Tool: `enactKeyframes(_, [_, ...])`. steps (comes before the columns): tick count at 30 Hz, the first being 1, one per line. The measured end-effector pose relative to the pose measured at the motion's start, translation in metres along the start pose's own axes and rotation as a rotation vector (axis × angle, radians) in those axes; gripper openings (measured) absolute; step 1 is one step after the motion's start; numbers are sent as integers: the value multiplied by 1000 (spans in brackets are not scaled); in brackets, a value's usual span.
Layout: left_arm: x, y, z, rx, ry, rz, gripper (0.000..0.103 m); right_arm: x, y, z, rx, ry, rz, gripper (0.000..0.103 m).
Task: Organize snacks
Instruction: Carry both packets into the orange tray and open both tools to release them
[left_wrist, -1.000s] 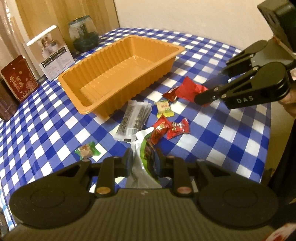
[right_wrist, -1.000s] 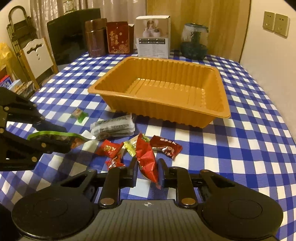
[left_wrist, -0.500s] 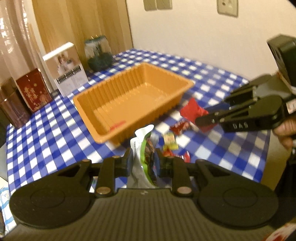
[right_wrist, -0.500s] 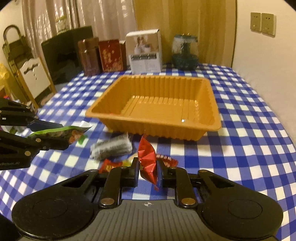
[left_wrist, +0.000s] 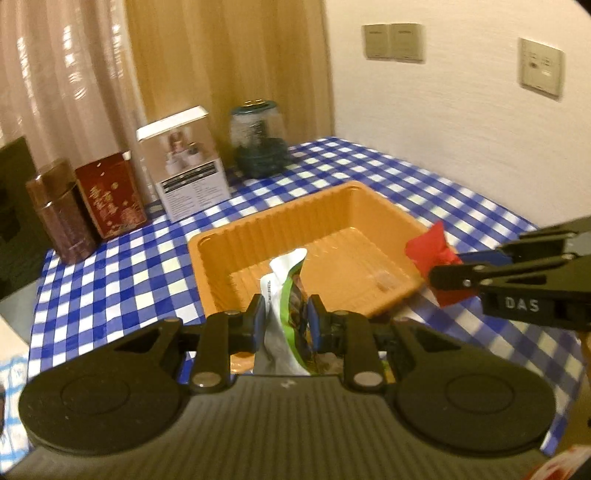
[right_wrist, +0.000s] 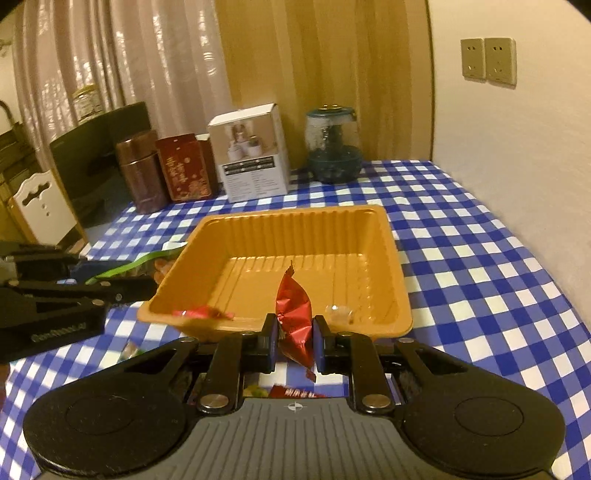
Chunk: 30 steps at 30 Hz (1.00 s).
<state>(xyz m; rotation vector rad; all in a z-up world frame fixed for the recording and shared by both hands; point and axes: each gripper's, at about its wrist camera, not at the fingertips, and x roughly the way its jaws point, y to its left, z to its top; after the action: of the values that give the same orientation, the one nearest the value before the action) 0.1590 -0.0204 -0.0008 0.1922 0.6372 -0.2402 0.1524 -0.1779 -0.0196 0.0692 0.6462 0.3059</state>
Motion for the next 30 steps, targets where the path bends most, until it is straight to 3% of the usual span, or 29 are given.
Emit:
enactKeyframes(13, [47, 14, 8, -138, 7, -3, 22, 38, -14, 24, 54, 7, -19, 20])
enactKeyframes(30, [84, 21, 13, -174, 15, -35, 22, 66, -25, 34, 91, 9, -13, 19])
